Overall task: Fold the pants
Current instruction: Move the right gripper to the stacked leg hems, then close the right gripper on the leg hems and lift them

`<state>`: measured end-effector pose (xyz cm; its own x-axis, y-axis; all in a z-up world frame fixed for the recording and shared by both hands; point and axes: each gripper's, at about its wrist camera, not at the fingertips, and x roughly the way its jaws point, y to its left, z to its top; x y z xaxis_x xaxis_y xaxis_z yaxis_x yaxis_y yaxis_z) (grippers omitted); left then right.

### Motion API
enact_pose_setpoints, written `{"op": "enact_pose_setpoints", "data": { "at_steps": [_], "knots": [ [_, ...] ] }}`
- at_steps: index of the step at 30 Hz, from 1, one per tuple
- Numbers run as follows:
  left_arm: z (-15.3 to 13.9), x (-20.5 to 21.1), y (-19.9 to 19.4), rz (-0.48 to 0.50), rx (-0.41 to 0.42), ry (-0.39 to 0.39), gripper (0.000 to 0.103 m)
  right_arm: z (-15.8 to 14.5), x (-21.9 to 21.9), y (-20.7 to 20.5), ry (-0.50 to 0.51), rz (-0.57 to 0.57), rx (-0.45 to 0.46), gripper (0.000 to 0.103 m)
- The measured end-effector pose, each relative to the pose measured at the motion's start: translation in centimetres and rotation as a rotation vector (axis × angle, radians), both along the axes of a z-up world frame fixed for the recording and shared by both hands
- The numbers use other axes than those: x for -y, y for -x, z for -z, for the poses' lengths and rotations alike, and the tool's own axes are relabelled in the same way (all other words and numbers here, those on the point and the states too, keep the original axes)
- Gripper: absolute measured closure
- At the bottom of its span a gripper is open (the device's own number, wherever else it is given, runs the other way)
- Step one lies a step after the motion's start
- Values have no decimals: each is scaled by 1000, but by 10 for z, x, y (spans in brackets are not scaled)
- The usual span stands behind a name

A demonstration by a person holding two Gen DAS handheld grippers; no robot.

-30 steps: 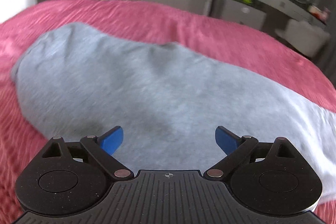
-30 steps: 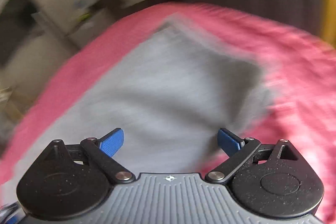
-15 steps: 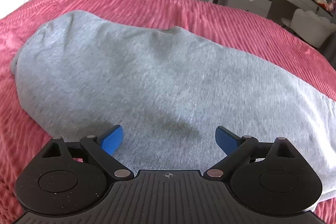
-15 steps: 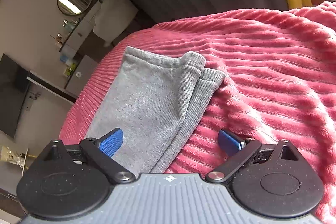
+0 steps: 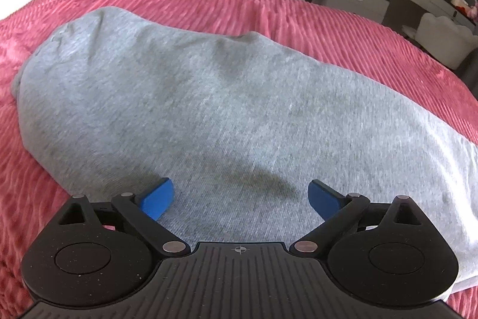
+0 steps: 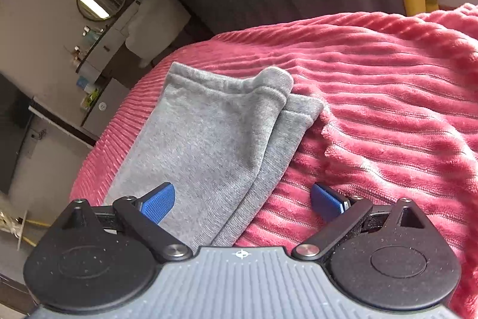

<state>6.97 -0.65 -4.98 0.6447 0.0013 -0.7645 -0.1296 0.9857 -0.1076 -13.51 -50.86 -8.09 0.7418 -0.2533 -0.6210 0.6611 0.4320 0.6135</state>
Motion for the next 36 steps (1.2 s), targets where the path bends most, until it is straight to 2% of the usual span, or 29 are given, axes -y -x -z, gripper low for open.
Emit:
{"op": "enact_pose_setpoints", "data": {
  "at_steps": [6, 12, 16, 18, 20, 21, 22, 24, 26, 30, 32, 36],
  "knots": [
    [1, -2, -1, -4, -5, 10, 3, 5, 7, 8, -45, 28, 65, 5],
    [2, -2, -2, -5, -4, 12, 3, 4, 8, 5, -30, 20, 61, 5],
    [2, -2, -2, -7, -3, 16, 3, -2, 18, 2, -73, 24, 55, 7],
    [3, -2, -3, -8, -4, 15, 3, -4, 24, 2, -86, 26, 91, 15],
    [3, -2, -4, -7, -4, 11, 3, -1, 31, -1, -115, 33, 97, 30],
    [3, -2, -4, -6, -5, 9, 3, 1, 33, -1, -124, 46, 89, 48],
    [3, -2, -4, -6, -5, 8, 2, 3, 36, -1, -132, 56, 86, 57],
    [4, -2, -4, -5, -5, 7, 2, 9, 43, 1, -162, 71, 105, 66],
    [4, -1, -5, -5, -5, 5, 2, 13, 46, 2, -184, 78, 127, 85],
    [5, 0, -6, -2, -7, -6, 2, 11, 47, -2, -153, 54, 140, 89],
    [6, 1, -6, -1, -7, -11, 2, 10, 47, -7, -133, 39, 130, 83],
    [6, 1, -7, 1, -9, -18, 2, 15, 51, -16, -159, 43, 134, 76]
  ]
}}
